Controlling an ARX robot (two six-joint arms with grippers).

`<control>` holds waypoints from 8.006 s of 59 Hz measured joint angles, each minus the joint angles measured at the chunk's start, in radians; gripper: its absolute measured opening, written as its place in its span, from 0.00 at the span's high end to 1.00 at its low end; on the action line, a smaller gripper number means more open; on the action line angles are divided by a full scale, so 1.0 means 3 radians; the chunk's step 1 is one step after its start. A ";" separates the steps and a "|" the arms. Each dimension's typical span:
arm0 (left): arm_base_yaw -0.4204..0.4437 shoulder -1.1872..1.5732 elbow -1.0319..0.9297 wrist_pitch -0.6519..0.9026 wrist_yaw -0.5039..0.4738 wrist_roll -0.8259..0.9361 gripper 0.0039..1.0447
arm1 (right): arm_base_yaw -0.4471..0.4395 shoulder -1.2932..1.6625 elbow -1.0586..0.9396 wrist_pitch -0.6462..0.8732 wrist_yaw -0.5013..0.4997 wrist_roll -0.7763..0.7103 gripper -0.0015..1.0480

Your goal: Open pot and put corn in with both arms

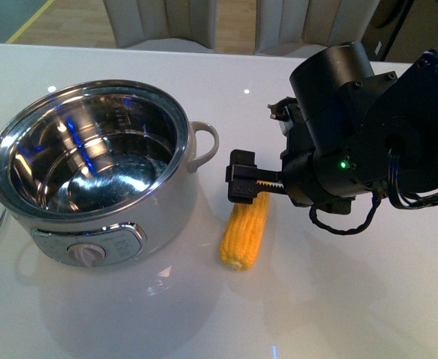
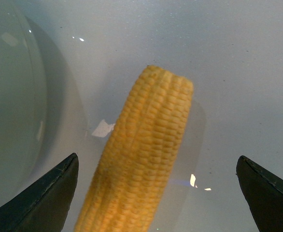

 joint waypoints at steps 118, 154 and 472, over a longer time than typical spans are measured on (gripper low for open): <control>0.0000 0.0000 0.0000 0.0000 0.0000 0.0001 0.06 | 0.0069 -0.0628 -0.0244 0.0064 0.0165 0.0089 0.78; 0.0000 0.0000 0.0000 0.0000 0.0001 0.0001 0.06 | 0.0340 -0.0860 0.0559 -0.0345 -0.0156 0.1007 0.78; 0.0000 0.0000 0.0000 -0.0001 0.0000 0.0003 0.06 | -0.1489 -0.7406 -0.3375 -0.0863 0.0037 -0.1404 0.08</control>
